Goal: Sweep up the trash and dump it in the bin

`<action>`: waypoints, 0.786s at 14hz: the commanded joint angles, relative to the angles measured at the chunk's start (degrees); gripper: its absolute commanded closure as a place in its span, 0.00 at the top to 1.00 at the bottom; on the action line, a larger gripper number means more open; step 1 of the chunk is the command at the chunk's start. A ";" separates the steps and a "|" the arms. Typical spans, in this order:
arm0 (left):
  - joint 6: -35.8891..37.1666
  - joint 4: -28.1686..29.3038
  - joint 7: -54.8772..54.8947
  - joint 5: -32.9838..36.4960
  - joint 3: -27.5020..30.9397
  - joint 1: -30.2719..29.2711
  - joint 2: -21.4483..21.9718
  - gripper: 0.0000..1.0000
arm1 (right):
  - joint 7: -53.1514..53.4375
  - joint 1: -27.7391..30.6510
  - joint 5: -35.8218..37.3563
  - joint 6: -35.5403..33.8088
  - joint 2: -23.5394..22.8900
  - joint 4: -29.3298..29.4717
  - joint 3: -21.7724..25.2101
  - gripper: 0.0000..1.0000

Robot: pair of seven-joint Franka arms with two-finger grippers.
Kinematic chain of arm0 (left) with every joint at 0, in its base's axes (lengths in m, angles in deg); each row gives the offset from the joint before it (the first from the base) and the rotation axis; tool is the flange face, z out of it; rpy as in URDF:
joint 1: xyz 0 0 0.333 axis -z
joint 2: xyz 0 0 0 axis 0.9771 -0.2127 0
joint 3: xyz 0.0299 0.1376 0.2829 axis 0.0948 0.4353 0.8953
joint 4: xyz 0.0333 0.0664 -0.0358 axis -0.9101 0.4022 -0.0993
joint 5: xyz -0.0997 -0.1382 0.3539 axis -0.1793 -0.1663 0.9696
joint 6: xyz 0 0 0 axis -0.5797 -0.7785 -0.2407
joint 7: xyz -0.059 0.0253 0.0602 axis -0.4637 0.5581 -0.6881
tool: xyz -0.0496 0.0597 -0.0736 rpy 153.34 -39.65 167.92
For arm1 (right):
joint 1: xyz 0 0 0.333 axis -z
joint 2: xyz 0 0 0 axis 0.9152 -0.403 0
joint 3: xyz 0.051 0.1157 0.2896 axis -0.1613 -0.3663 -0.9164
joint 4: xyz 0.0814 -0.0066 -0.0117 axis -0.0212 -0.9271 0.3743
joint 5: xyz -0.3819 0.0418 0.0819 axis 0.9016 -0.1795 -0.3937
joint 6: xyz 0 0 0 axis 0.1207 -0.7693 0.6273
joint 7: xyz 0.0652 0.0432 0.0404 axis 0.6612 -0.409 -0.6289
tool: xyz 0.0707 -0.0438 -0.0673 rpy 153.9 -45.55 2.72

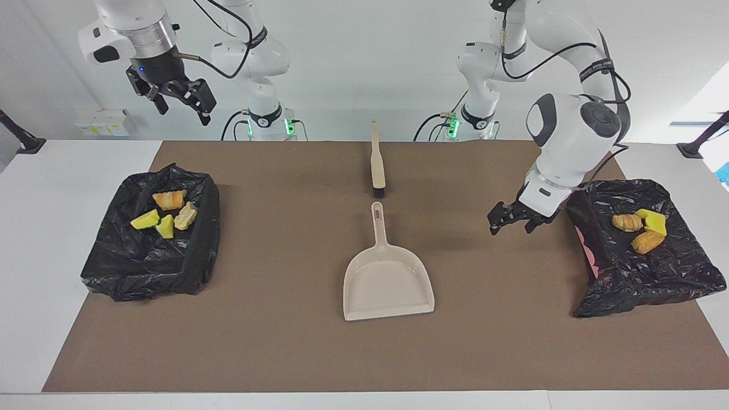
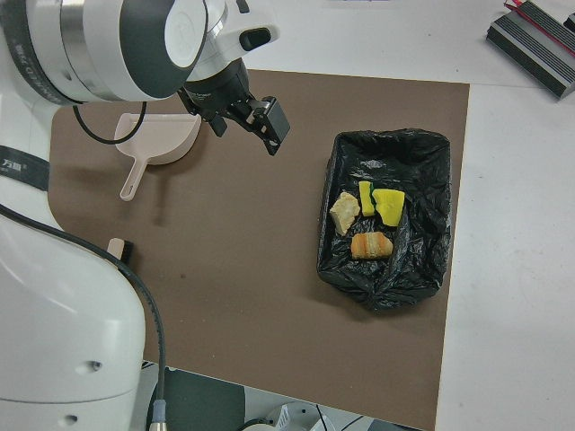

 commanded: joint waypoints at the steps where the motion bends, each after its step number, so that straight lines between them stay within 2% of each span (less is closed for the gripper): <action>1: 4.83 -0.59 8.27 1.86 -0.59 -4.64 2.80 1.00 | -1.93 1.24 -1.21 0.79 1.16 -1.62 -0.46 1.00; 4: 8.71 -0.86 11.72 2.49 -0.59 -9.30 5.18 1.00 | -1.93 1.24 -1.30 0.79 1.25 -1.54 -0.46 1.00; 8: 13.01 -3.05 17.25 2.75 -0.59 -16.50 5.71 1.00 | -1.93 1.24 -1.21 0.79 1.16 -1.54 -0.46 1.00; 11: 13.46 -4.02 19.99 2.84 -0.59 -19.94 5.62 1.00 | -1.93 1.24 -1.30 0.79 1.16 -1.54 -0.46 1.00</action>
